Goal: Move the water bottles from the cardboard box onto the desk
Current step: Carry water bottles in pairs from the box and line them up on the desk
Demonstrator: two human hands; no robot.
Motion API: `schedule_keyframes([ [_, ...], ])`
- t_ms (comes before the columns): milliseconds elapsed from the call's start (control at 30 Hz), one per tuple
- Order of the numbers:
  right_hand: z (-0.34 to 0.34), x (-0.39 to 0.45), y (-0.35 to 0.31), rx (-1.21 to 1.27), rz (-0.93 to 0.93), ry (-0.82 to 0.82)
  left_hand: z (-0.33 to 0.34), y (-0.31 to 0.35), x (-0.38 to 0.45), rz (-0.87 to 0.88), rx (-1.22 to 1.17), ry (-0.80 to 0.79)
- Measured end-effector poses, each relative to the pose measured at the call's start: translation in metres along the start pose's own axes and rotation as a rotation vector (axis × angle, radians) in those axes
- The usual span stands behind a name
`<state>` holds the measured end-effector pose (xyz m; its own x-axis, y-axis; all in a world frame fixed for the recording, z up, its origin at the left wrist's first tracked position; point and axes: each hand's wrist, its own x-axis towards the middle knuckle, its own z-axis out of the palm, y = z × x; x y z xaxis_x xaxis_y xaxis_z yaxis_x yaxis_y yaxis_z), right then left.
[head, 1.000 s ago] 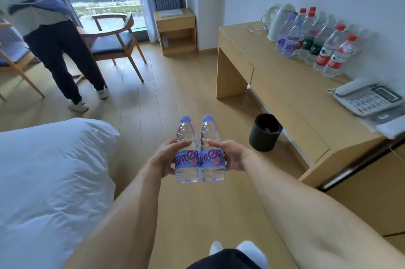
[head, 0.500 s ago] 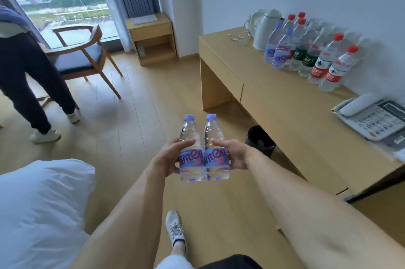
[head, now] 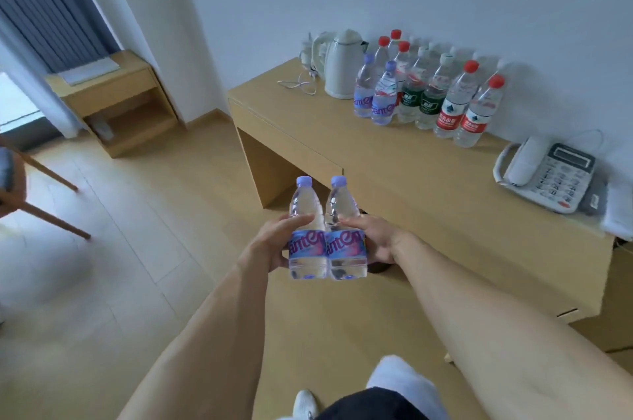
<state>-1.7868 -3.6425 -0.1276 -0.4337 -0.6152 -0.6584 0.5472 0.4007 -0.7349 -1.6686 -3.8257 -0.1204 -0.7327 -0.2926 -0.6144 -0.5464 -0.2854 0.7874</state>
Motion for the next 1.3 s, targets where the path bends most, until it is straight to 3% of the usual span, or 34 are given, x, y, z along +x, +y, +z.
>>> schedule_keyframes([
  [133, -0.016, 0.014, -0.023, 0.142, -0.023, 0.096, 0.004, 0.039, 0.041, 0.008, 0.073, -0.074],
  [367, -0.073, 0.041, -0.052, 0.178, -0.059, 0.276, 0.041, 0.094, 0.114, 0.025, 0.137, -0.155],
  [700, -0.148, 0.094, -0.114, 0.263, -0.16, 0.269, 0.082, 0.181, 0.198, 0.103, 0.205, -0.187],
  [1100, -0.211, 0.111, -0.146, 0.333, -0.264, 0.446, 0.136, 0.23, 0.261, 0.263, 0.252, -0.434],
  [1300, -0.217, 0.115, -0.146, 0.332, -0.423, 0.563, 0.14, 0.246, 0.29, 0.424, 0.351, -0.609],
])
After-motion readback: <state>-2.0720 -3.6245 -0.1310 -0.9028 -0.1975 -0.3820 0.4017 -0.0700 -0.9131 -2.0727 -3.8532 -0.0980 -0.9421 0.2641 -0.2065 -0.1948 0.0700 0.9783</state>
